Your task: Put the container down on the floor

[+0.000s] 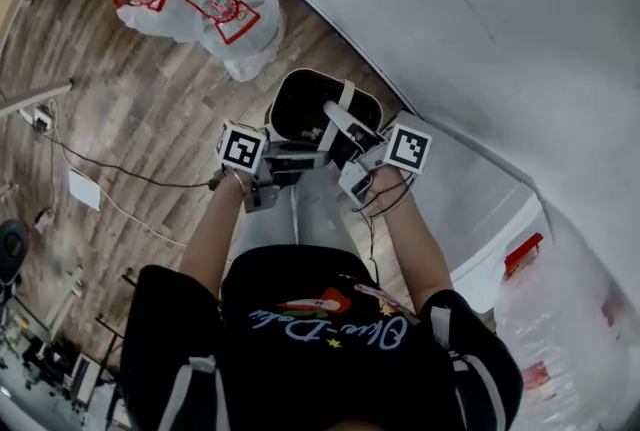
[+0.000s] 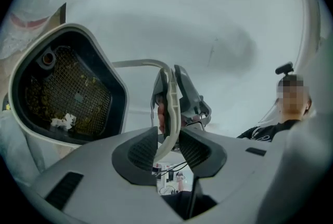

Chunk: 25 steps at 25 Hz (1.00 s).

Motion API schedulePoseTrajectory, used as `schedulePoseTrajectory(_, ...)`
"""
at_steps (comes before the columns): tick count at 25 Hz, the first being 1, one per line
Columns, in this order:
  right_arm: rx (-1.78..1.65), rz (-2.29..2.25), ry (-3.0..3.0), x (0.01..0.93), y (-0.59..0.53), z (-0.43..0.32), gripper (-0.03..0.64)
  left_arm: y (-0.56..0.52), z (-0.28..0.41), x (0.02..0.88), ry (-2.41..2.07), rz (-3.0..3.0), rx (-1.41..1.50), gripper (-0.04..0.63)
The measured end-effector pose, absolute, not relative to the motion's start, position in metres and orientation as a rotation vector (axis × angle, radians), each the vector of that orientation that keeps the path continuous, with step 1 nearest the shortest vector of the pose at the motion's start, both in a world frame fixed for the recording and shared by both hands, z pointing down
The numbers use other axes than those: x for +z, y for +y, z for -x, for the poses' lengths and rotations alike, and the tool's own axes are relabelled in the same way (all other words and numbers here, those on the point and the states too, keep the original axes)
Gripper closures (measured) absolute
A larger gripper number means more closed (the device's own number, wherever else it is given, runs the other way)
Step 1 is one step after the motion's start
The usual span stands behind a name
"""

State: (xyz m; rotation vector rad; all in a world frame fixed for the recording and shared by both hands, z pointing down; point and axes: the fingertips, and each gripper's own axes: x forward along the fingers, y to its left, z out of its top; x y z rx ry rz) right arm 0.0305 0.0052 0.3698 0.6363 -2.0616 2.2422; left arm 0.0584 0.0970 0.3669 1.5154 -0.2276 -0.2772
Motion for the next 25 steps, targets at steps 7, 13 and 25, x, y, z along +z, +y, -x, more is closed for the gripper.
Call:
schedulePoseTrajectory(7,2.194,-0.703,-2.047,0.431,-0.013,-0.037,0.557,0.081,-0.061,0.429,-0.159,-1.500,-0.233,0.485)
schedulePoseTrajectory(13,2.202,-0.746,-2.060,0.462,-0.017,-0.039,0.557,0.076,-0.060,0.458,-0.133,-1.499,-0.247,0.483)
schedulePoseTrajectory(25,2.204,-0.692,-2.018,0.588,-0.066,0.001,0.555,0.026,-0.024,0.579,-0.142,-1.434,-0.258,0.480)
